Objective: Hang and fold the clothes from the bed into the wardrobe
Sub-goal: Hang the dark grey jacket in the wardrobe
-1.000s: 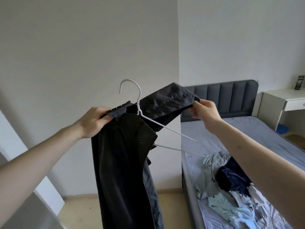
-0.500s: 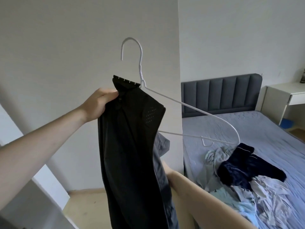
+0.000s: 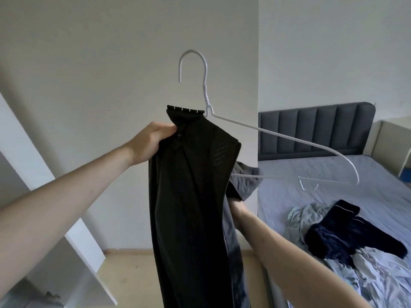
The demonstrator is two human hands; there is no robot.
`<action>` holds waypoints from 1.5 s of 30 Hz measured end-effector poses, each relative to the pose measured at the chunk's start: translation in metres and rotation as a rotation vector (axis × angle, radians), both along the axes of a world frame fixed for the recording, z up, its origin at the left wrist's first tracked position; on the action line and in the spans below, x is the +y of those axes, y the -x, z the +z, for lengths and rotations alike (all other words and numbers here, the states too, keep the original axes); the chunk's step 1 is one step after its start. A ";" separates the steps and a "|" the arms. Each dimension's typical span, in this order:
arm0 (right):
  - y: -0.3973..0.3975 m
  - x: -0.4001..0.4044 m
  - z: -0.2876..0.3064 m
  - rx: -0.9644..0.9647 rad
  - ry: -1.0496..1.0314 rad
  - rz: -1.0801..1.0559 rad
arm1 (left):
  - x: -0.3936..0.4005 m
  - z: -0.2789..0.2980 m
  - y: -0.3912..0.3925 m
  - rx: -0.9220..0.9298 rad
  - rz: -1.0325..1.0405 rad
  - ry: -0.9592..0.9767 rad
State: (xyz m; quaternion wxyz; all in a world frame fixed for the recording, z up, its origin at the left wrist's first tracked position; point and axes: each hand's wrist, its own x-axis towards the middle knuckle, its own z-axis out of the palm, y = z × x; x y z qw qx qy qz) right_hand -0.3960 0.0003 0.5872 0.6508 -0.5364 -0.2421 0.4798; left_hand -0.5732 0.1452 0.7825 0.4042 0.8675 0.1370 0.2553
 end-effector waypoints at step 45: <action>-0.133 -0.069 0.096 -0.597 0.134 0.383 | 0.026 0.015 -0.022 0.270 0.234 -1.156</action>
